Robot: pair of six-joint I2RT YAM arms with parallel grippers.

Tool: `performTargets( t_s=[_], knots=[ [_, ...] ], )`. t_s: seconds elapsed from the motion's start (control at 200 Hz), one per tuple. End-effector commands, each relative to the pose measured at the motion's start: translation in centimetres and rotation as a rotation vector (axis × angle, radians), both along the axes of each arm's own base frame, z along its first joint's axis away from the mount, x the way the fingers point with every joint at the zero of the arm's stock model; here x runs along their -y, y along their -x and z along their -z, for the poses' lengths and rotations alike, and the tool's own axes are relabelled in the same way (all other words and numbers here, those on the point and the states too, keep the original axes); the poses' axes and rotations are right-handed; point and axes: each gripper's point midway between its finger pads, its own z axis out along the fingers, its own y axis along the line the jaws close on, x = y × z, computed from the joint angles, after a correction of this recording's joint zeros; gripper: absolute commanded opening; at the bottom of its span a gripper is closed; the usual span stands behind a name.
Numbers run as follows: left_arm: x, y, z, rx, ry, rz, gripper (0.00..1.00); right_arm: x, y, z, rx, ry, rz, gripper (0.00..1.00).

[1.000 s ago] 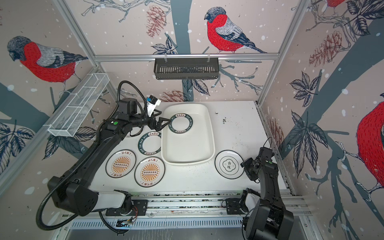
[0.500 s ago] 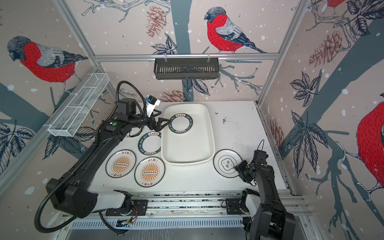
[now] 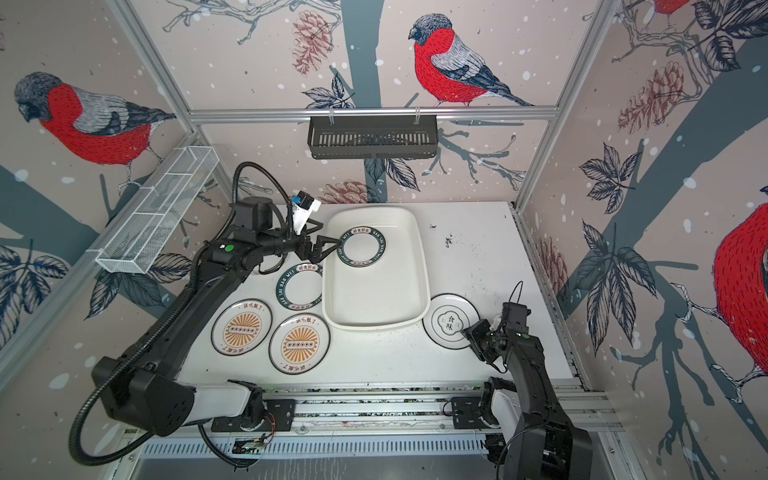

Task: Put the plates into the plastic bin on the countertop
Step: 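Lower the right gripper onto the white emblem plate's rim and close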

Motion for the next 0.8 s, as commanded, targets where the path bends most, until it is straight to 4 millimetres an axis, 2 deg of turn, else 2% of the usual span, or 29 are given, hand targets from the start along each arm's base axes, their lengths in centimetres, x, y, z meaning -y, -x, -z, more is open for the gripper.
performTargets(
  t_s=[0.0, 0.635, 0.796],
  knots=[
    [0.2, -0.2, -0.8, 0.032, 0.017, 0.006, 0.98, 0.4, -0.1, 0.6, -0.017, 0.01, 0.036, 0.44],
    [0.4, -0.5, -0.7, 0.028, 0.016, 0.004, 0.98, 1.9, -2.7, 0.8, 0.066, 0.018, 0.077, 0.41],
    [0.5, -0.6, -0.6, 0.027, 0.015, 0.005, 0.98, 2.0, -3.1, 1.3, 0.088, -0.007, 0.081, 0.37]
  ],
)
